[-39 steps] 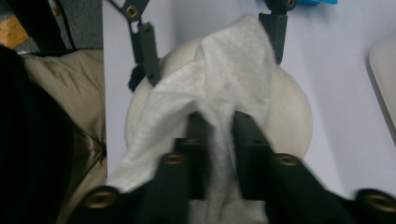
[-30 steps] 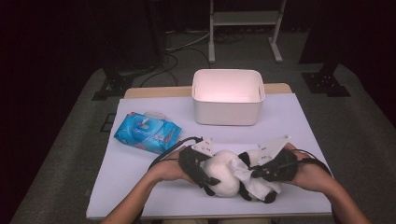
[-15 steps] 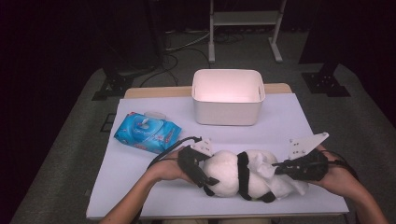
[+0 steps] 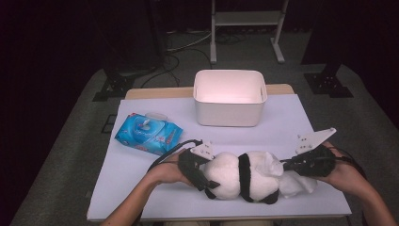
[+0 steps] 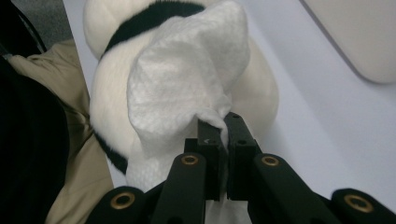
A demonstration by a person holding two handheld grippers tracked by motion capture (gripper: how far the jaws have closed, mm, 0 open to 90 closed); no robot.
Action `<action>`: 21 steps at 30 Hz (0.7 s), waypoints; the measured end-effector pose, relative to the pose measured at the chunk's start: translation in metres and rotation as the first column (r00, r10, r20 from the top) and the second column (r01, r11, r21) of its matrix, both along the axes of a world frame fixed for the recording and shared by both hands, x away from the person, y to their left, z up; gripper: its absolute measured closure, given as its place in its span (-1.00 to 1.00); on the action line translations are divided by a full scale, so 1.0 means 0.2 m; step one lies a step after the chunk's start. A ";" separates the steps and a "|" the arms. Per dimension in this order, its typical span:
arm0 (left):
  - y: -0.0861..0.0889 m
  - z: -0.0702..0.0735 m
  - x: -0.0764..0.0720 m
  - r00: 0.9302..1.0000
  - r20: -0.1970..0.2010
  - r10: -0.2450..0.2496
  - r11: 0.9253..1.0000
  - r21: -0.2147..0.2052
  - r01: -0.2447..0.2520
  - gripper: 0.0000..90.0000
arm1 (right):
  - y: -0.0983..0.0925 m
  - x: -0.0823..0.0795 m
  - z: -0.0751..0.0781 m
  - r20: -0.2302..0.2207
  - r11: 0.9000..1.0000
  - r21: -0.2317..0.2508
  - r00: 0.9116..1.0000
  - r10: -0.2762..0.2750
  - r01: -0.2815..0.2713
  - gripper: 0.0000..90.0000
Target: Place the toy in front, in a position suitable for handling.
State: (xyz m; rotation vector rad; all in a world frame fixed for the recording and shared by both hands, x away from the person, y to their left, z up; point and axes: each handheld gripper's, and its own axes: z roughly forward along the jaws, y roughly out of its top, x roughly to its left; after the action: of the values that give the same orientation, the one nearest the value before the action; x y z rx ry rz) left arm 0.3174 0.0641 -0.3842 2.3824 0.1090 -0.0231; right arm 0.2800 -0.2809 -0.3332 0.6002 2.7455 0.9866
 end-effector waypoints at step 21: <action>0.00 -0.01 -0.03 1.000 0.017 -0.004 1.000 0.018 0.003 -0.75 | 0.41 0.15 0.01 -0.021 0.986 -0.040 0.987 0.159 -0.160 0.87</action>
State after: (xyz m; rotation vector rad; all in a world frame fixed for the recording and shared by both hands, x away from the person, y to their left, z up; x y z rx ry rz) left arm 0.3107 0.0643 -0.3859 2.4004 0.0974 -0.0040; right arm 0.3101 -0.1985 -0.3304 0.3893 2.8586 0.9571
